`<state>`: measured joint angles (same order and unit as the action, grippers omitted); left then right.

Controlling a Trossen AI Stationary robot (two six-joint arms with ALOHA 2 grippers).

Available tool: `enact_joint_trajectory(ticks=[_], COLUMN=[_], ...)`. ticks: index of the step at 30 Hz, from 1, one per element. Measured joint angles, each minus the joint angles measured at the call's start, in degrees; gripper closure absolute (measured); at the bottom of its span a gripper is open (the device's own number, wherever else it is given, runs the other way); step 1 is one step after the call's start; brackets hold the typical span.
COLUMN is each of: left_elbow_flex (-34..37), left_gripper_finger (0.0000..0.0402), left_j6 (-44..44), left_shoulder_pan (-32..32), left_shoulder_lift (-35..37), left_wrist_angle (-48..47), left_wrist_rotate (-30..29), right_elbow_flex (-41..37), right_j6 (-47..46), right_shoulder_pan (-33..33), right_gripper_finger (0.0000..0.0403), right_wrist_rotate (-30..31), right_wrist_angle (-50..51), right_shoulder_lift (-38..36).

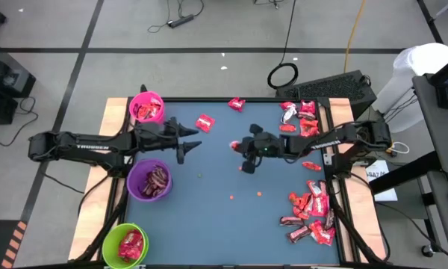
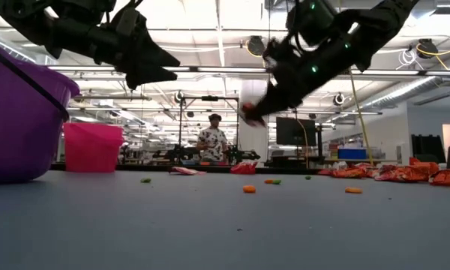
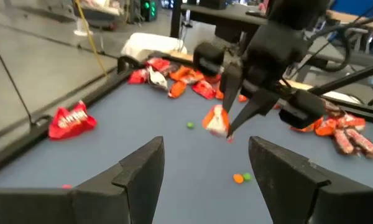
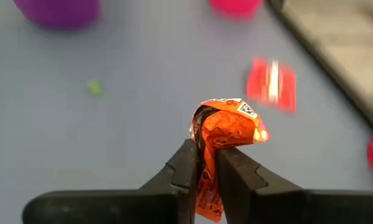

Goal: Organize candy in baskets
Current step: Put the orange chocolate into the pink bucket

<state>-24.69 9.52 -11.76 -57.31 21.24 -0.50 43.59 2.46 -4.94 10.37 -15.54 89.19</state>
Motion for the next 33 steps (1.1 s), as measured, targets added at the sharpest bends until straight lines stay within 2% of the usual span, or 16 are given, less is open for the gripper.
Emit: enact_joint_trajectory(ticks=[5, 10, 16, 20, 27, 33], left_elbow_flex=[0.0, 0.0, 0.0, -0.2, -2.8, -4.9], left_gripper_finger=[0.0163, 0.0163, 0.0163, 0.0163, 0.0163, 0.0165], left_j6=[1.9, 2.2, 2.3, 2.3, 3.7, 3.3], left_shoulder_pan=[1.7, 3.3, 3.7, 3.7, 3.7, 3.7], left_shoulder_lift=[-4.8, -9.3, -14.9, -18.7, -23.6, -24.8], left_wrist_angle=[7.4, 15.8, 24.2, 29.8, 31.0, 30.6], left_wrist_rotate=[0.7, 1.8, 1.8, 1.8, 1.8, 2.7], right_elbow_flex=[0.0, 0.0, 0.0, 0.0, 0.0, 0.0], right_j6=[5.4, 8.1, 7.7, 5.4, 4.2, 4.1], right_shoulder_pan=[1.1, 1.3, 1.3, 1.3, 1.4, 2.1], right_gripper_finger=[0.0360, 0.0360, 0.0360, 0.0360, 0.0360, 0.0360], right_wrist_rotate=[0.0, 0.0, -0.9, -2.9, -3.2, -3.3], right_wrist_angle=[-10.9, -15.3, -18.0, -24.6, -33.9, -36.7], right_shoulder_lift=[0.0, 0.0, 1.0, 3.2, 7.4, 9.1])
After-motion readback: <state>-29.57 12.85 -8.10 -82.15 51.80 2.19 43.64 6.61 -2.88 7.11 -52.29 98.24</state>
